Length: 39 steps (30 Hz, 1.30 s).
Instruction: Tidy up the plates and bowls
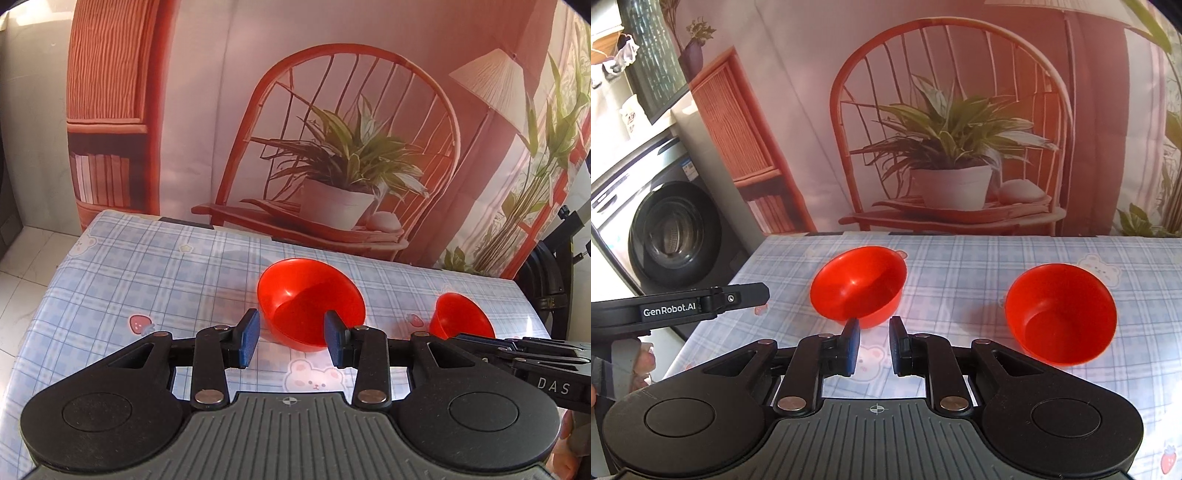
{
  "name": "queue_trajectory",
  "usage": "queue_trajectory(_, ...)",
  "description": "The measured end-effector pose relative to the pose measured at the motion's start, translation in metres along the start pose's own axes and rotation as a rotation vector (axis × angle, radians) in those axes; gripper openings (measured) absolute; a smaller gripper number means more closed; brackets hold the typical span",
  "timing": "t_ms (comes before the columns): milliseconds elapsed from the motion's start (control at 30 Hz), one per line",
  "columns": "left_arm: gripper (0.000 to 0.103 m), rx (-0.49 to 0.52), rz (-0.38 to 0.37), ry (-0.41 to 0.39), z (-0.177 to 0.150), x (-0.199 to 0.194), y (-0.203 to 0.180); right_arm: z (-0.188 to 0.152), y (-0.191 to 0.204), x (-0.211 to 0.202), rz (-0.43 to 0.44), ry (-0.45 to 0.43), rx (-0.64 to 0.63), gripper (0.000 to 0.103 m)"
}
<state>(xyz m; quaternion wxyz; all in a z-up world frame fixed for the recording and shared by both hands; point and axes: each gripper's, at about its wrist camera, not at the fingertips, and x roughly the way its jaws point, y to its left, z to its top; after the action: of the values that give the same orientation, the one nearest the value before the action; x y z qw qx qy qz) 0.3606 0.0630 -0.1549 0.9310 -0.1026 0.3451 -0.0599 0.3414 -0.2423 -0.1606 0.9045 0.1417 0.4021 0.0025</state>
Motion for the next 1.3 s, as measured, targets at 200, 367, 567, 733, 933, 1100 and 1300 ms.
queue_trajectory(200, 0.040, -0.059, 0.007, 0.042, 0.011, 0.053, 0.024, 0.017, -0.008, 0.058, -0.024, 0.051, 0.053, 0.019)
queue_trajectory(367, 0.040, -0.064, 0.011, 0.081, 0.010, 0.081, 0.032, 0.020, -0.009, 0.098, -0.052, 0.078, 0.062, 0.026)
queue_trajectory(567, 0.038, -0.089, -0.006, 0.111, 0.007, 0.099, 0.039, 0.017, -0.007, 0.123, -0.090, 0.113, 0.048, 0.026)
queue_trajectory(733, 0.021, -0.085, -0.023, 0.117, 0.005, 0.104, 0.039, 0.017, -0.006, 0.129, -0.085, 0.119, 0.040, 0.020)
queue_trajectory(933, 0.010, -0.082, -0.038, 0.123, 0.004, 0.099, 0.037, 0.014, -0.001, 0.127, -0.079, 0.125, 0.048, 0.010)
queue_trajectory(1100, 0.010, -0.060, -0.027, 0.093, 0.008, 0.077, 0.029, 0.018, 0.005, 0.105, -0.060, 0.091, 0.051, 0.010)
queue_trajectory(1300, 0.010, -0.011, -0.015, 0.048, 0.012, 0.041, 0.008, 0.021, 0.010, 0.065, -0.042, 0.047, 0.041, 0.010)
